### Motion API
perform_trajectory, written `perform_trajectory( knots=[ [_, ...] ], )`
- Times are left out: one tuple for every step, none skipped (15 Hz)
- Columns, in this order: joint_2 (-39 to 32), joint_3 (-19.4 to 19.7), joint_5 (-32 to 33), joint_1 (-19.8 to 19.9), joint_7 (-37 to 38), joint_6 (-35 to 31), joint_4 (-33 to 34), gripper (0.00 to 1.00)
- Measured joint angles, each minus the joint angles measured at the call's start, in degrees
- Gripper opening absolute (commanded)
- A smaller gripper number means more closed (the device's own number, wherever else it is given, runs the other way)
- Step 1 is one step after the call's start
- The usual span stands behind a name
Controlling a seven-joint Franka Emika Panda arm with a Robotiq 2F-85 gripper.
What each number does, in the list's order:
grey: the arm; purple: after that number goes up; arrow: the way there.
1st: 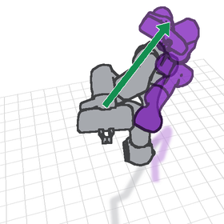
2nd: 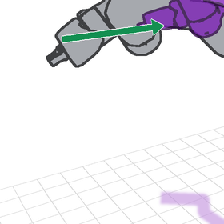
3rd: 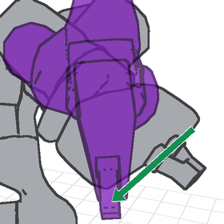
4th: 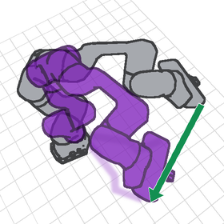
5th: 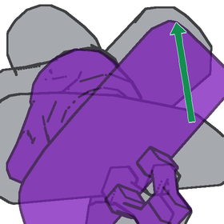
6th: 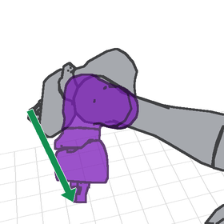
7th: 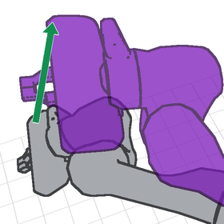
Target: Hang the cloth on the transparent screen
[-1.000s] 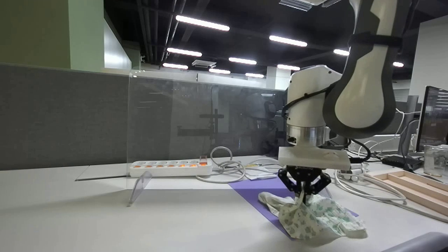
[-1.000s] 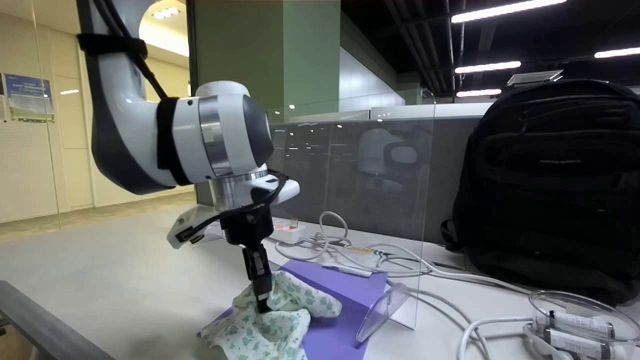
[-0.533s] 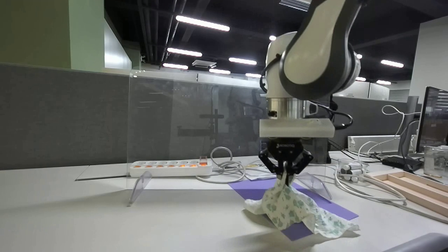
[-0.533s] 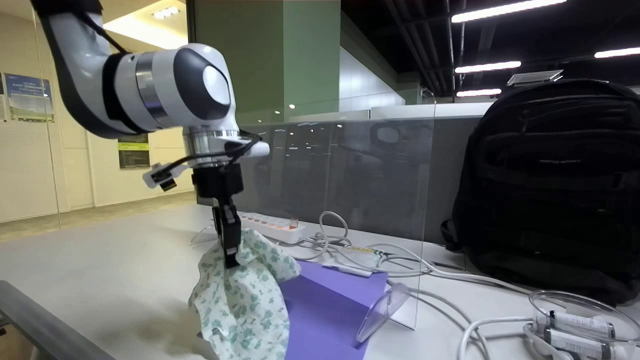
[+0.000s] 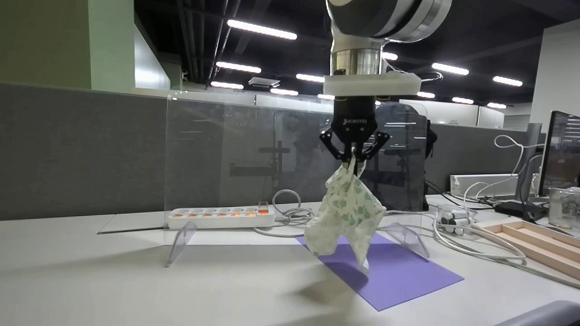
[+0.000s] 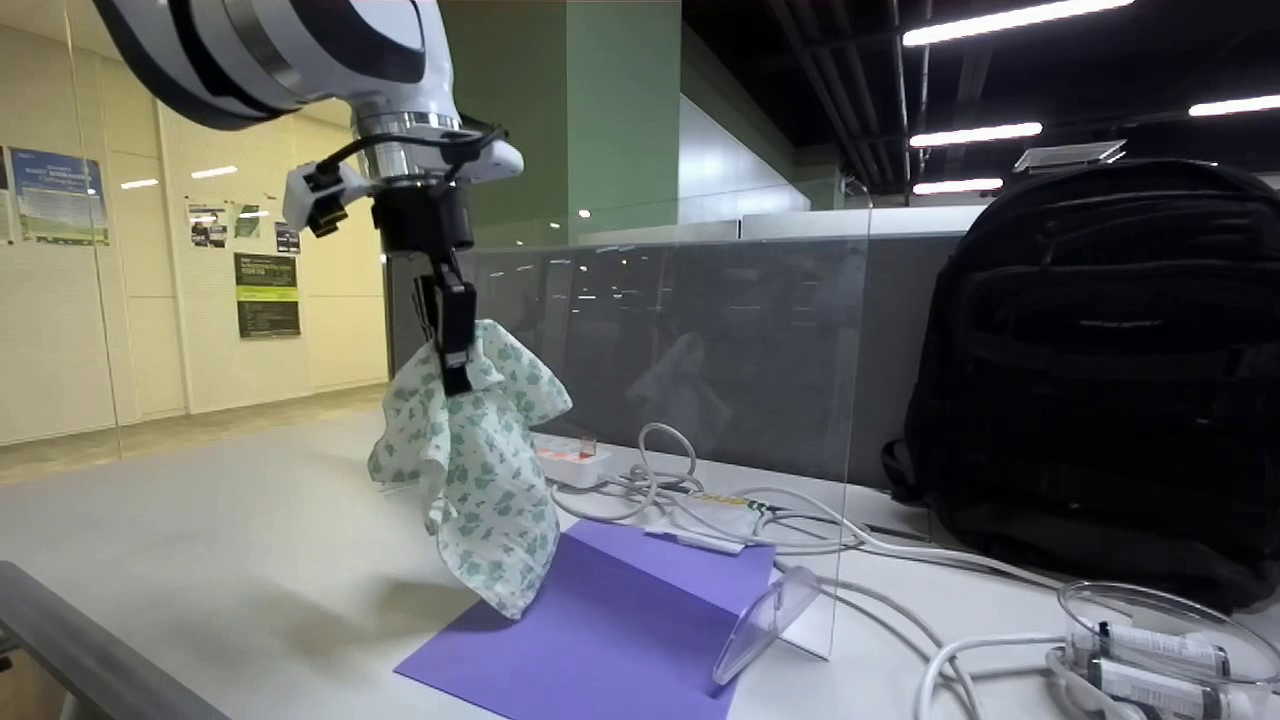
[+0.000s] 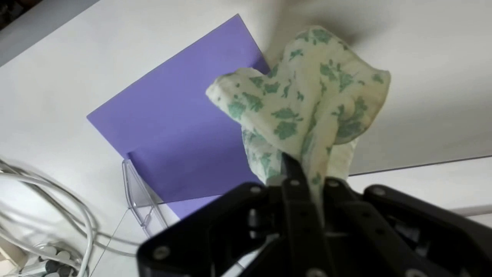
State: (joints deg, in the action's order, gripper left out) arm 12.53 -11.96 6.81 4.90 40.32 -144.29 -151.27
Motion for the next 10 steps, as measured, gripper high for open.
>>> perform_trajectory(
  knots=[
    [-0.11, 0.08, 0.0, 0.0, -0.05, 0.0, -0.06, 0.01],
    [-0.3, 0.23, 0.07, -0.09, -0.06, -0.03, -0.08, 0.01],
    [-0.38, 0.32, 0.34, -0.29, -0.06, -0.07, -0.08, 0.01],
    [-0.35, 0.33, 0.68, -0.6, -0.06, -0.11, -0.03, 0.01],
    [-0.25, 0.33, 1.0, -1.12, -0.1, -0.12, 0.18, 0.01],
    [-0.1, 0.31, 1.04, -1.82, -0.28, -0.11, 0.56, 0.01],
    [0.16, 0.26, 1.05, -2.58, -0.56, 0.0, 1.12, 0.01],
    [0.52, 0.13, 1.05, -3.38, -0.92, 0.21, 1.91, 0.01],
    [1.02, -0.11, 1.11, -4.12, -1.18, 0.62, 2.85, 0.01],
    [1.67, -0.39, 1.17, -4.78, -1.37, 1.35, 3.91, 0.01]
  ],
)
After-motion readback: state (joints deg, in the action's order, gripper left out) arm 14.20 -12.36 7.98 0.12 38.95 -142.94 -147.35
